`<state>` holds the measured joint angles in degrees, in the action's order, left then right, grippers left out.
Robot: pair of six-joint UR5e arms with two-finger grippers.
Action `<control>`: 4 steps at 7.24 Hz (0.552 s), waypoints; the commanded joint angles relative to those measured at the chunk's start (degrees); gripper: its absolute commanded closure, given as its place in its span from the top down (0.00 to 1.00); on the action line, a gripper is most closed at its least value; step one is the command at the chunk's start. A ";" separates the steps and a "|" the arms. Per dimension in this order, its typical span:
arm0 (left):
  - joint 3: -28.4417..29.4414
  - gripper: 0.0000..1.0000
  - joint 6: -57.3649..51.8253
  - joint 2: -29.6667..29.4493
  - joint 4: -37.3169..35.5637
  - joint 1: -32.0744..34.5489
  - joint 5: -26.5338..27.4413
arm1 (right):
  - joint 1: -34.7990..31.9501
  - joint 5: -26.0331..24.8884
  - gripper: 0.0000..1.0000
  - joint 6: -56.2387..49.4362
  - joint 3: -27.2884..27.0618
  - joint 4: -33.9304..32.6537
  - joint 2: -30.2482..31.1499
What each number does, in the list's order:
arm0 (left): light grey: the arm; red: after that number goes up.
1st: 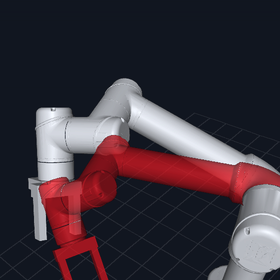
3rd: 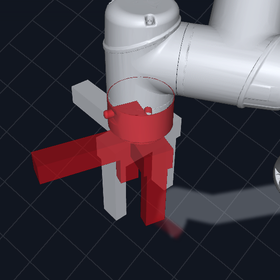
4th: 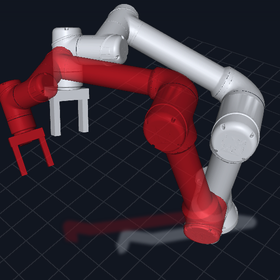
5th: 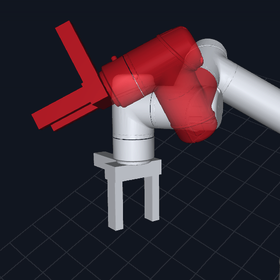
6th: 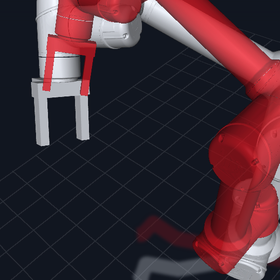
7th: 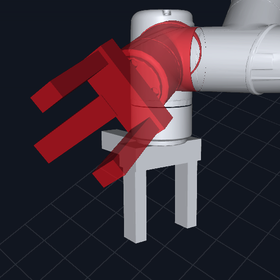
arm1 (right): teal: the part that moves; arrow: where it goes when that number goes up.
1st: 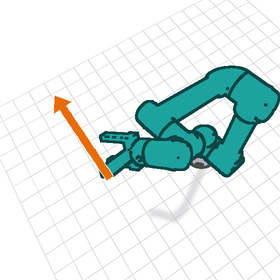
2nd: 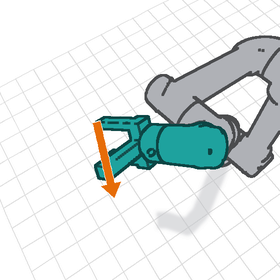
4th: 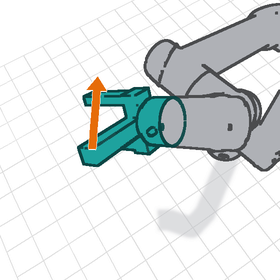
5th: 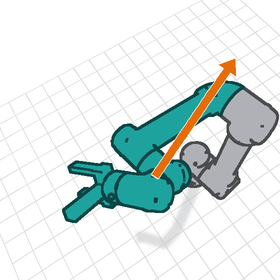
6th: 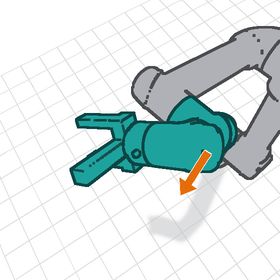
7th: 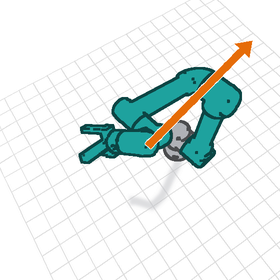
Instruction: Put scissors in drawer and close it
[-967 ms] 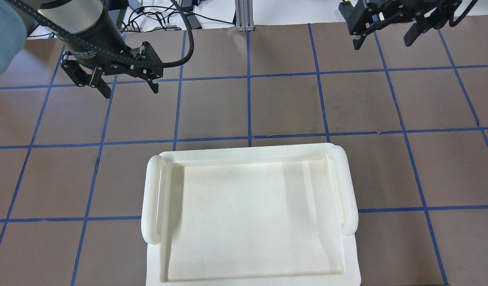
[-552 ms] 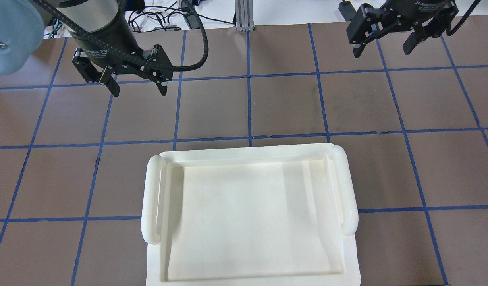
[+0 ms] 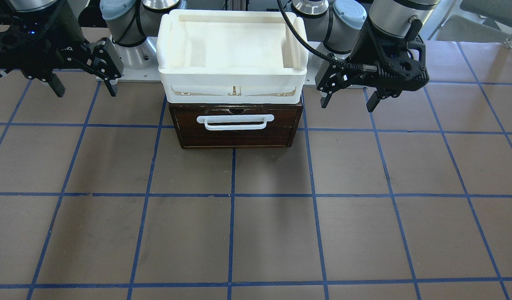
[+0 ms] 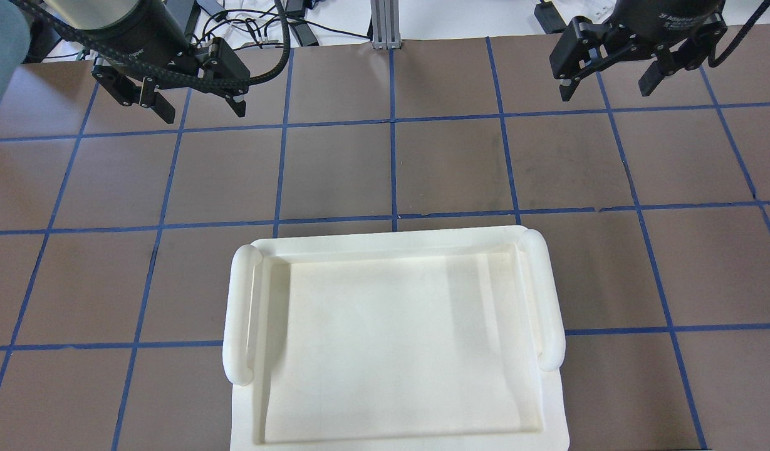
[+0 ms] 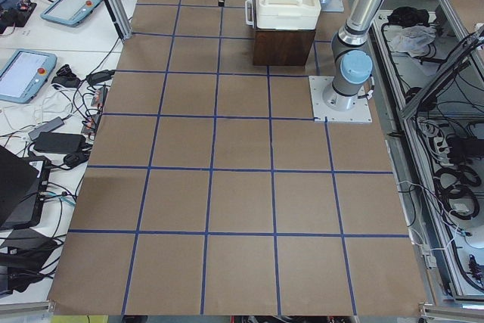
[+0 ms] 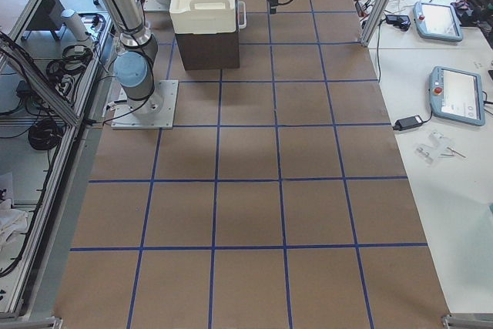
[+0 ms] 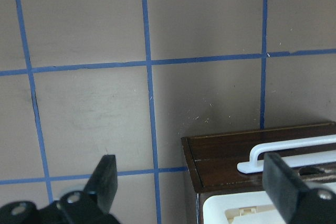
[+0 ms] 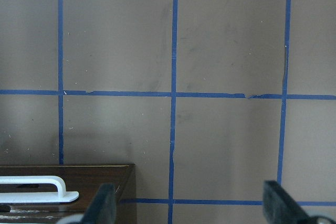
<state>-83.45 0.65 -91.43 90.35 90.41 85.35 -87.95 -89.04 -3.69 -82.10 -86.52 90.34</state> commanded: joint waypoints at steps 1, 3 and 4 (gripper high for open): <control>-0.49 1.00 0.32 -0.07 -0.52 -0.32 -0.18 | -0.02 0.09 1.00 0.00 -0.08 0.04 0.37; -0.66 1.00 0.32 0.20 -0.70 -0.32 0.34 | -0.02 0.09 1.00 0.00 -0.17 0.04 0.37; -0.84 1.00 -0.20 -0.24 -1.48 -0.32 1.13 | -0.02 0.09 1.00 0.00 -0.17 0.04 0.37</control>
<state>-84.08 0.84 -91.38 89.51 90.09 85.75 -87.97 -88.95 -3.69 -82.25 -86.48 90.68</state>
